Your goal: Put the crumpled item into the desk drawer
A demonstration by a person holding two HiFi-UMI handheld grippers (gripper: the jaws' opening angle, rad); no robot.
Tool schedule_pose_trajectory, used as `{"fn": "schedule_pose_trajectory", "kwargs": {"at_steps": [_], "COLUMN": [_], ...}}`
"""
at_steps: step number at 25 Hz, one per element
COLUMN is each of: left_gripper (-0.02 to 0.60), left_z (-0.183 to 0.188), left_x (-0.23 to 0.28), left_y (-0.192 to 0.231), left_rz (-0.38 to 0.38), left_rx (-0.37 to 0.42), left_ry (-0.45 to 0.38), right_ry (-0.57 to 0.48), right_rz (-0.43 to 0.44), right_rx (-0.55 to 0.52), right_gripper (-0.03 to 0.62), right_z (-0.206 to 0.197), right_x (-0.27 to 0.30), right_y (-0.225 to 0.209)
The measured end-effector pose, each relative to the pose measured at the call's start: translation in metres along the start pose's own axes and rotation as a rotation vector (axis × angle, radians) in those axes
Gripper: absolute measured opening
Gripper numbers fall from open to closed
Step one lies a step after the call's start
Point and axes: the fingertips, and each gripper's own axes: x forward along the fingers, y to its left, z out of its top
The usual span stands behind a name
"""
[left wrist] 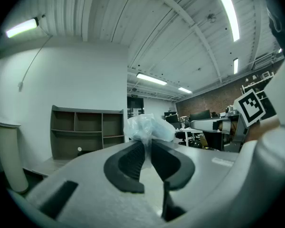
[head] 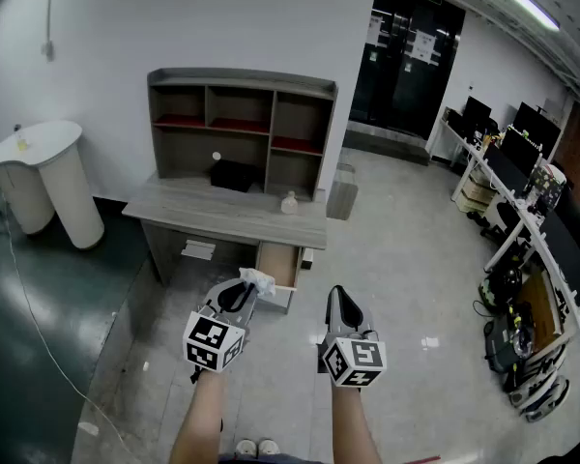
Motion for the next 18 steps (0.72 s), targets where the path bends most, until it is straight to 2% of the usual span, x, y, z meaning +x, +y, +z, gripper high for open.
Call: {"fn": "schedule_pose_trajectory", "kwargs": {"at_steps": [18], "left_gripper": [0.032], "left_z": [-0.014], "left_x": [0.007], "left_y": [0.005], "left_rz": [0.000], "left_rx": [-0.021], "left_ry": [0.013], "right_ry": [0.010], "right_rz": [-0.007], "right_rx": [0.001], "right_gripper": [0.011], "right_z": [-0.012], "right_x": [0.006], "right_y": [-0.004]}}
